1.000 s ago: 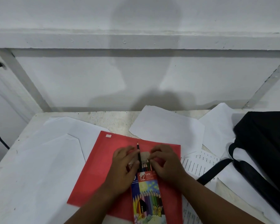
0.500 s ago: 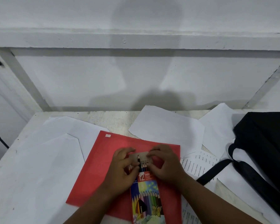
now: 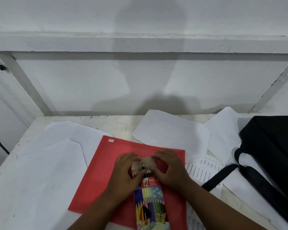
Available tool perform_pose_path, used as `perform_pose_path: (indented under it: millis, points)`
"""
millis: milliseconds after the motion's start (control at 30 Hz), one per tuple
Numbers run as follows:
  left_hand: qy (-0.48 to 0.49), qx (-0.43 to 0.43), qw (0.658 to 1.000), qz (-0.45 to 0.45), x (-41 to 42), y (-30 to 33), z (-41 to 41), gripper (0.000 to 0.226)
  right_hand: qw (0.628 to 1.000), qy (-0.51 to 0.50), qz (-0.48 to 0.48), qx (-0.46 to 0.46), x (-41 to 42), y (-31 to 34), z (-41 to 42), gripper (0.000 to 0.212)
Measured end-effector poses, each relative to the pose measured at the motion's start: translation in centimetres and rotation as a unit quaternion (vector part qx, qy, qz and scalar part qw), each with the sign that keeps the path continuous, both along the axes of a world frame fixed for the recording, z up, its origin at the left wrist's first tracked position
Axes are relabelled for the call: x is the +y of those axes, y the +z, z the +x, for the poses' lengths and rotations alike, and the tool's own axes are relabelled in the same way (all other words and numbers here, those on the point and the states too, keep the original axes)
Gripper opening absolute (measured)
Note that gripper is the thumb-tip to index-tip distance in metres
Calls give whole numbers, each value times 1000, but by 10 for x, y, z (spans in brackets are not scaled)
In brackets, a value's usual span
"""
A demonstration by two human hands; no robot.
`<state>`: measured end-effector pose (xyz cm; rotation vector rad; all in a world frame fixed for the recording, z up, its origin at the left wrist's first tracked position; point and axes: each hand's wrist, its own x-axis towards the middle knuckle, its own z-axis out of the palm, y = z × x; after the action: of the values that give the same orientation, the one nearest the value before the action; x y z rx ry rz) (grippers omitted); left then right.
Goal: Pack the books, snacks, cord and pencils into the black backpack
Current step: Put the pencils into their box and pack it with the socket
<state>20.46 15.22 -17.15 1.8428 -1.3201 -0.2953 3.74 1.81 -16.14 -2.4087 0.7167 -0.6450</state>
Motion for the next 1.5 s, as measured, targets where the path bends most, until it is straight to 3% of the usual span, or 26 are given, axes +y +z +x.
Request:
perform_pose_path:
  millis: [133,433,600,733,1067,1333,1500]
  points:
    - [-13,-25,999,31,-1,-3,-1,44,1000,-1,1,11,-1,-2,0,45]
    - [2,12,999,41,-4,1,3,38,1000,-7,-3,12,-1,-3,2,42]
    - [-45,51,990,127,-12,14,18,25,1000,-7,-2,8,-1,-2,2,40]
    - [-73,34,982,169,-22,30,28,23,1000,-6,-1,12,0,0,2,43]
    - [-91,-10,983,157,-20,23,29,22,1000,-7,-2,6,-2,-1,2,38]
    - [-63,-27,993,92,-7,16,30,49,1000,5,-1,0,1,-2,2,33]
    - [-42,-40,998,25,9,-3,32,34,994,64,-61,63,-1,-2,9,29]
